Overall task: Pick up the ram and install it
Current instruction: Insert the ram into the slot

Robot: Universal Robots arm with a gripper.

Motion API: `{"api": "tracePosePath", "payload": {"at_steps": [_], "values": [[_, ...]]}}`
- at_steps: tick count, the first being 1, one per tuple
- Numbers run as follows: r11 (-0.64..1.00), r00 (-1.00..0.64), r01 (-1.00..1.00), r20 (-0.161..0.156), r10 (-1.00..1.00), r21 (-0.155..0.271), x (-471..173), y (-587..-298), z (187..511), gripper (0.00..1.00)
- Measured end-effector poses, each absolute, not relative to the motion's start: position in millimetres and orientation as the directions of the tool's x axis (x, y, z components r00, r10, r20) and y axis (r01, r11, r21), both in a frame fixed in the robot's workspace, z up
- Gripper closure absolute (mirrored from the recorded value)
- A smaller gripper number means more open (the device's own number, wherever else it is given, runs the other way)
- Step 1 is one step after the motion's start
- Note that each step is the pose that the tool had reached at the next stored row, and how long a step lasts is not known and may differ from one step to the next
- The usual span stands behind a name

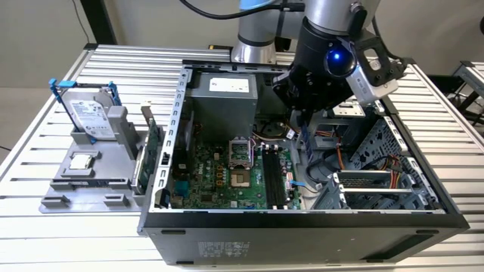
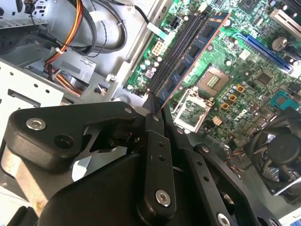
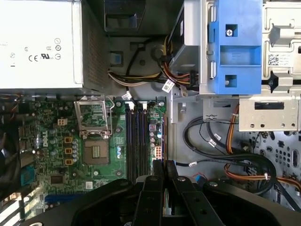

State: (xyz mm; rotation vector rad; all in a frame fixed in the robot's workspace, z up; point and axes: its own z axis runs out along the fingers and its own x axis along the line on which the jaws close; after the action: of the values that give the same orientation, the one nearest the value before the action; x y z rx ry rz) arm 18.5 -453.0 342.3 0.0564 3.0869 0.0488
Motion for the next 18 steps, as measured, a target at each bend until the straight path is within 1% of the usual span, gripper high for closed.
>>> {"api": "tracePosePath", "payload": {"at_steps": [18], "values": [[0.999, -0.998, 0.036, -0.053, 0.037, 0.033, 18.5, -453.0, 337.4, 1.0]]}}
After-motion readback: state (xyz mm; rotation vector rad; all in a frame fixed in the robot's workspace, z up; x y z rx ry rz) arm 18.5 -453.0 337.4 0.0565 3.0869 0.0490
